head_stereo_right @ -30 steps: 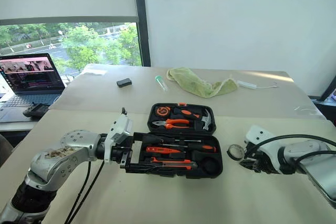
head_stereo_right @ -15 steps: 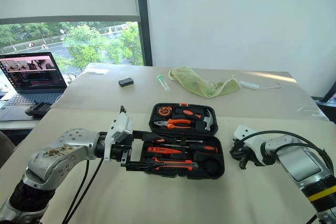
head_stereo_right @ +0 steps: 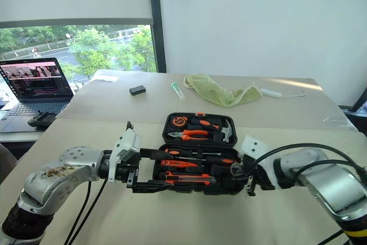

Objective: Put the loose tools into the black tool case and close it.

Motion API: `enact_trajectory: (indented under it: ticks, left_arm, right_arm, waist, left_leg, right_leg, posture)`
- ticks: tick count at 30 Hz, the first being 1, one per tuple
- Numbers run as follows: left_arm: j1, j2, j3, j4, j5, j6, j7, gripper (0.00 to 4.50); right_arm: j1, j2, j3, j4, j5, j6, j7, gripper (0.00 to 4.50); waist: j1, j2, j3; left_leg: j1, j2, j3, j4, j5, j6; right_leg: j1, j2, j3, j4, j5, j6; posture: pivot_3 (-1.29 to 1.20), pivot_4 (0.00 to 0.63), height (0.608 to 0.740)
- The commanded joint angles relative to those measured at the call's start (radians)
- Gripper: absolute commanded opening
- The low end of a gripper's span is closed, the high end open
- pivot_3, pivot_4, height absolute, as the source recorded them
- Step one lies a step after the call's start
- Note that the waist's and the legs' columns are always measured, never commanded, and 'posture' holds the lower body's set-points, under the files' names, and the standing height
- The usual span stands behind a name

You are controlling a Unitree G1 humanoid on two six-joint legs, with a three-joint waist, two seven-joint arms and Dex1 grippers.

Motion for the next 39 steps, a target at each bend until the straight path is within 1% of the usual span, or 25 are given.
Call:
enact_trajectory:
  ticks: [1, 8, 13, 14, 15, 18, 21, 23, 24, 26, 27, 28, 29, 30, 31, 34, 36, 39]
  left_arm:
    - [0.001, 0.012, 0.005, -0.023, 0.003, -0.025, -0.014, 4.50]
    - [0.004, 0.017, 0.012, -0.022, 0.008, -0.024, -0.014, 4.50]
    - [0.002, 0.012, 0.007, -0.023, 0.011, -0.021, -0.005, 4.50]
    - [0.000, 0.011, 0.007, -0.024, 0.011, -0.019, -0.003, 4.50]
    - [-0.001, 0.011, 0.007, -0.024, 0.011, -0.018, -0.002, 4.50]
    - [-0.004, 0.012, 0.009, -0.025, 0.007, -0.012, 0.000, 4.50]
    - [-0.008, 0.013, 0.011, -0.024, 0.004, -0.007, 0.001, 4.50]
    - [-0.012, 0.010, 0.013, -0.021, 0.000, 0.000, 0.006, 4.50]
    - [-0.012, 0.008, 0.015, -0.017, -0.001, 0.002, 0.008, 4.50]
    - [-0.007, 0.004, 0.021, -0.004, -0.002, 0.002, 0.016, 4.50]
    - [-0.005, 0.002, 0.025, 0.004, -0.002, 0.002, 0.023, 4.50]
    - [-0.002, -0.002, 0.032, 0.015, -0.002, 0.001, 0.030, 4.50]
    - [0.002, -0.006, 0.038, 0.025, -0.004, 0.001, 0.038, 4.50]
    - [0.006, -0.010, 0.043, 0.033, -0.004, 0.001, 0.046, 4.50]
    - [0.005, -0.010, 0.049, 0.045, -0.005, -0.001, 0.045, 4.50]
    - [0.016, -0.030, 0.069, 0.085, -0.002, -0.004, 0.081, 4.50]
    - [0.028, -0.052, 0.079, 0.096, -0.002, -0.002, 0.114, 4.50]
    - [0.040, -0.068, 0.089, 0.106, 0.002, -0.004, 0.139, 4.50]
  right_arm:
    - [-0.026, -0.004, 0.065, 0.005, -0.052, 0.018, -0.045, 0.06]
    - [-0.056, -0.009, 0.122, -0.042, -0.023, 0.079, -0.026, 0.06]
    - [-0.060, 0.001, 0.155, -0.030, -0.041, 0.073, -0.028, 0.06]
    - [-0.059, 0.000, 0.156, -0.022, -0.048, 0.064, -0.030, 0.79]
    - [-0.057, -0.001, 0.156, -0.017, -0.053, 0.058, -0.031, 0.98]
    - [-0.057, 0.029, 0.095, -0.020, -0.032, 0.087, -0.062, 1.96]
    - [-0.037, 0.015, 0.006, -0.061, 0.022, 0.086, -0.037, 1.96]
    - [0.001, 0.024, -0.095, -0.096, 0.076, 0.085, -0.026, 1.96]
    - [0.028, 0.048, -0.167, -0.116, 0.116, 0.089, -0.030, 1.96]
    - [0.073, 0.127, -0.300, -0.141, 0.177, 0.079, -0.067, 1.44]
    - [0.085, 0.170, -0.345, -0.145, 0.199, 0.086, -0.096, 1.28]
    - [0.097, 0.214, -0.378, -0.150, 0.210, 0.087, -0.132, 0.82]
    - [0.127, 0.241, -0.392, -0.160, 0.198, 0.064, -0.161, 0.54]
    - [0.158, 0.263, -0.398, -0.173, 0.185, 0.045, -0.185, 0.17]
    - [0.170, 0.276, -0.393, -0.180, 0.176, 0.034, -0.205, 0.02]
    - [0.257, 0.371, -0.366, -0.193, 0.128, -0.065, -0.289, 0.02]
    - [0.321, 0.421, -0.322, -0.177, 0.066, -0.162, -0.330, 0.02]
    - [0.363, 0.471, -0.248, -0.127, -0.010, -0.270, -0.367, 0.02]
  waist:
    - [0.002, 0.000, 0.000]
    - [0.000, 0.000, 0.000]
    - [-0.001, 0.000, 0.000]
    - [-0.001, 0.000, 0.000]
    - [-0.001, 0.000, 0.000]
    - [-0.001, 0.000, 0.000]
    - [-0.001, 0.000, 0.000]
    - [0.002, 0.000, 0.000]
    - [0.002, 0.000, 0.000]
    - [0.001, 0.000, 0.000]
    - [0.001, 0.000, 0.000]
    - [0.001, 0.000, 0.000]
    - [0.000, 0.000, 0.000]
    - [0.000, 0.000, 0.000]
    - [0.000, 0.000, 0.000]
    - [0.000, 0.000, 0.000]
    - [0.000, 0.000, 0.000]
    - [-0.001, 0.000, 0.000]
  left_leg:
    - [0.000, 0.000, 0.000, 0.000, 0.000, 0.000]
    - [-0.001, 0.000, 0.000, 0.000, 0.000, 0.000]
    - [-0.001, 0.000, 0.000, 0.000, 0.000, 0.000]
    - [0.000, 0.000, 0.000, 0.000, 0.000, 0.000]
    - [0.000, 0.000, 0.000, 0.000, 0.000, 0.000]
    - [0.000, 0.000, 0.000, 0.000, 0.000, 0.000]
    - [0.000, 0.000, 0.000, 0.000, 0.000, 0.000]
    - [-0.001, 0.000, 0.000, 0.000, 0.000, 0.000]
    - [-0.001, 0.000, 0.000, 0.000, 0.000, 0.000]
    - [-0.001, 0.000, 0.000, 0.000, 0.000, 0.000]
    - [-0.001, 0.000, 0.000, 0.000, 0.000, 0.000]
    - [-0.001, 0.000, 0.000, 0.000, 0.000, 0.000]
    - [-0.001, 0.000, 0.000, 0.000, 0.000, 0.000]
    - [-0.001, 0.000, 0.000, 0.000, 0.000, 0.000]
    - [0.000, 0.000, 0.000, 0.000, 0.000, 0.000]
    - [0.000, 0.000, 0.000, 0.000, 0.000, 0.000]
    - [0.001, 0.000, 0.000, -0.001, 0.000, -0.001]
    - [0.001, 0.000, 0.000, -0.001, 0.001, -0.001]
  right_leg:
    - [0.000, 0.000, 0.000, 0.000, 0.000, 0.000]
    - [0.000, 0.000, -0.001, 0.000, 0.000, 0.000]
    - [0.000, 0.001, -0.001, 0.000, 0.000, 0.000]
    - [0.000, 0.001, -0.001, 0.000, 0.000, 0.000]
    - [0.000, 0.001, -0.001, 0.000, 0.000, 0.000]
    - [0.000, 0.001, -0.001, 0.000, 0.000, 0.000]
    - [0.000, 0.001, 0.000, 0.000, 0.000, 0.000]
    - [0.000, 0.001, -0.001, 0.000, 0.000, 0.000]
    - [-0.001, 0.001, -0.001, 0.000, 0.000, 0.000]
    - [0.000, 0.001, -0.001, -0.001, 0.000, 0.000]
    - [0.000, 0.001, -0.001, -0.001, 0.000, 0.000]
    - [0.000, 0.001, 0.000, 0.000, 0.000, 0.000]
    - [0.000, 0.001, 0.000, 0.000, 0.000, 0.001]
    - [0.000, 0.001, 0.000, 0.000, 0.000, 0.001]
    - [0.000, 0.001, 0.000, 0.000, 0.000, 0.001]
    - [0.000, 0.001, 0.000, 0.001, 0.000, 0.001]
    - [0.000, 0.001, 0.000, 0.001, 0.000, 0.001]
    - [0.000, 0.002, 0.000, 0.001, 0.000, 0.001]
  posture:
    - [0.00, 0.150, 0.740]
    - [0.00, 0.150, 0.740]
    - [0.00, 0.150, 0.740]
    - [0.00, 0.150, 0.740]
    - [0.00, 0.150, 0.740]
    - [0.00, 0.150, 0.740]
    - [0.00, 0.150, 0.740]
    - [0.00, 0.150, 0.740]
    - [0.00, 0.150, 0.740]
    - [0.00, 0.150, 0.740]
    - [0.00, 0.150, 0.740]
    - [0.00, 0.150, 0.740]
    - [0.00, 0.150, 0.740]
    - [0.00, 0.150, 0.740]
    - [0.00, 0.150, 0.740]
    - [0.00, 0.150, 0.740]
    - [0.00, 0.150, 0.740]
    - [0.00, 0.150, 0.740]
